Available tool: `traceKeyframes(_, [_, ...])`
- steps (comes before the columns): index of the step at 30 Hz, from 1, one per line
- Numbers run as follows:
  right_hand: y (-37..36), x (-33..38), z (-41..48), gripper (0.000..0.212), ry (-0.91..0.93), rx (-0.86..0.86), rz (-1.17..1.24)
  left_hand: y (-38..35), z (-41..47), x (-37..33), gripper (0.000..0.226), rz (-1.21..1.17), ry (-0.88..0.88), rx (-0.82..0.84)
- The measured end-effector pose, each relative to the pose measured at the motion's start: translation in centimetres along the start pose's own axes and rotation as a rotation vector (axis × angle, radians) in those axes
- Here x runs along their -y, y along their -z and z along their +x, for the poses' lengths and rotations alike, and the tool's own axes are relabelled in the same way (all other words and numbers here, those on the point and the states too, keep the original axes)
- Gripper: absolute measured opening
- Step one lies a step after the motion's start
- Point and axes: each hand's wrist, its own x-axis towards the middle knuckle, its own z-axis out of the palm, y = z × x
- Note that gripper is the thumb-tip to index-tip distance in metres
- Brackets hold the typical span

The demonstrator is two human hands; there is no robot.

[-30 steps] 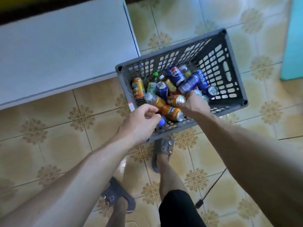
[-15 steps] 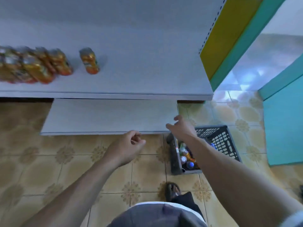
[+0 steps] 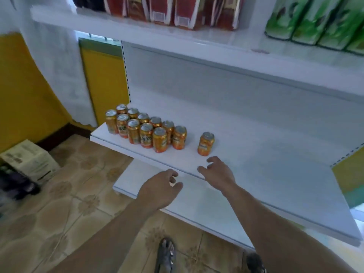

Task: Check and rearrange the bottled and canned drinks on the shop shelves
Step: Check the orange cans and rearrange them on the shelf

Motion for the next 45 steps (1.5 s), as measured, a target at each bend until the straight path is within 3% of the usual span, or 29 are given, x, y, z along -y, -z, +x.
traceKeyframes(7, [-4.3,8.5,13.3,0.069,0.025,-0.054,0.066,6.2,11.5,3.1,0.039,0.003,0.069,-0.04])
traceKeyframes(14, [-6.0,10.7,20.6,0.1,-0.107,0.004,-0.029,9.2,17.7,4.4,0.035,-0.04,0.087,0.008])
traceKeyframes(16, [-6.7,11.1,21.7,0.095,-0.114,0.03,-0.024,9.8,18.8,4.9,0.035,-0.051,0.069,0.029])
traceKeyframes(18, [-7.2,11.4,22.5,0.075,-0.106,0.009,-0.009,10.3,19.7,5.2,0.035,-0.04,0.044,0.058])
traceKeyframes(25, [-7.7,11.9,17.6,0.056,-0.121,-0.211,0.203,12.4,20.9,7.3,0.037,-0.097,-0.121,0.194])
traceKeyframes(33, [-4.9,16.5,7.5,0.064,0.096,-0.402,0.195,12.9,20.3,6.4,0.092,-0.266,-0.527,0.126])
traceKeyframes(36, [-3.6,18.6,5.5,0.065,0.222,-0.508,0.19,13.4,19.7,4.7,0.088,-0.421,-0.644,0.138])
traceKeyframes(40, [-1.8,20.0,2.9,0.072,0.378,-0.577,0.186,13.7,18.1,3.1,0.075,-0.626,-0.661,0.097])
traceKeyframes(45, [0.7,19.6,1.6,0.07,0.512,-0.614,0.118,13.8,16.7,0.7,0.07,-0.651,-0.709,0.004])
